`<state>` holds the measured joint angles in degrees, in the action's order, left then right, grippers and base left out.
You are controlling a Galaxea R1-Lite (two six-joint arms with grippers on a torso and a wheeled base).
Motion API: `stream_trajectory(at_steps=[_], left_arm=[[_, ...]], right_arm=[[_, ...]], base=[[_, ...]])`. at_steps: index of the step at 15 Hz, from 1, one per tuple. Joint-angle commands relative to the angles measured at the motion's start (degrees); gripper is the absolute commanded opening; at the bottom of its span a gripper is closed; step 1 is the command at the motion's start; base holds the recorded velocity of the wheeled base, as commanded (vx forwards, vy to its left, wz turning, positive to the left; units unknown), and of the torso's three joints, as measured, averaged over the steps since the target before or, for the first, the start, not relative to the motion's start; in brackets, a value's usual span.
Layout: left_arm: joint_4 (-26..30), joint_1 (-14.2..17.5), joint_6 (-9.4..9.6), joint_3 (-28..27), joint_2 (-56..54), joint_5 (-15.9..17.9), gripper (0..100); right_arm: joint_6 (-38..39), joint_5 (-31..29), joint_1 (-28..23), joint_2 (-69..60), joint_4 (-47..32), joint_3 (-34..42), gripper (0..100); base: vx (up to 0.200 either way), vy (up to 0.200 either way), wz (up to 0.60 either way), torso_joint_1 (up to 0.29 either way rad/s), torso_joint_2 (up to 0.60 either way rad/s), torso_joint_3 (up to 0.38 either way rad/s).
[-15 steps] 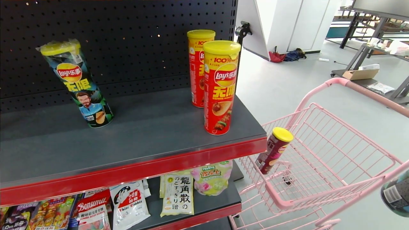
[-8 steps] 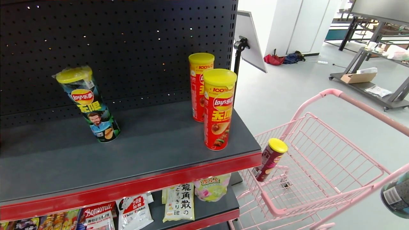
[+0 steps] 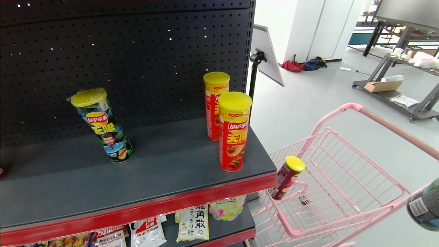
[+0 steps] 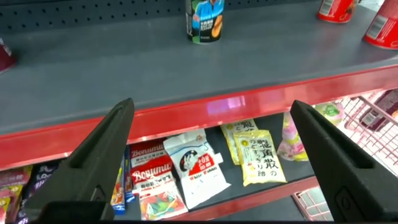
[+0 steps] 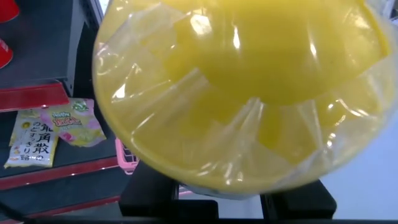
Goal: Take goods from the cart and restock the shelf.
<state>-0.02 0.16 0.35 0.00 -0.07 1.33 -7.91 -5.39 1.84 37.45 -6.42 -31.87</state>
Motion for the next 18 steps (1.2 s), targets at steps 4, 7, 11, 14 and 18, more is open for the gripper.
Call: stream_trajectory(at_steps=[4, 7, 11, 14, 18], left_arm=[[0.0, 0.0, 0.0, 0.0, 0.1, 0.0, 100], [0.0, 0.0, 0.0, 0.0, 0.1, 0.0, 100], [0.0, 0.0, 0.0, 0.0, 0.1, 0.0, 100], [0.0, 0.0, 0.09, 0.0, 0.1, 0.0, 100], [0.0, 0.0, 0.17, 0.0, 0.1, 0.0, 100]], right_arm=[[-0.3, -0.2, -0.3, 0.1, -0.1, 0.9, 0], [-0.4, -0.2, -0.3, -0.7, -0.1, 1.6, 0], [-0.9, -0.8, -1.0, -4.4, 0.1, 4.5, 0], [-0.1, -0.5, -1.3, -11.4, -0.3, 7.9, 0], [0.0, 0.2, -0.7, -18.6, -0.4, 12.6, 0]], base=[[0.0, 0.0, 0.45, 0.033, -0.06, -0.033], [0.0, 0.0, 0.6, 0.007, 0.0, 0.002], [0.0, 0.0, 0.0, 0.0, 0.0, 0.0], [0.0, 0.0, 0.0, 0.0, 0.0, 0.0], [0.0, 0.2, 0.0, -0.002, 0.0, 0.0]])
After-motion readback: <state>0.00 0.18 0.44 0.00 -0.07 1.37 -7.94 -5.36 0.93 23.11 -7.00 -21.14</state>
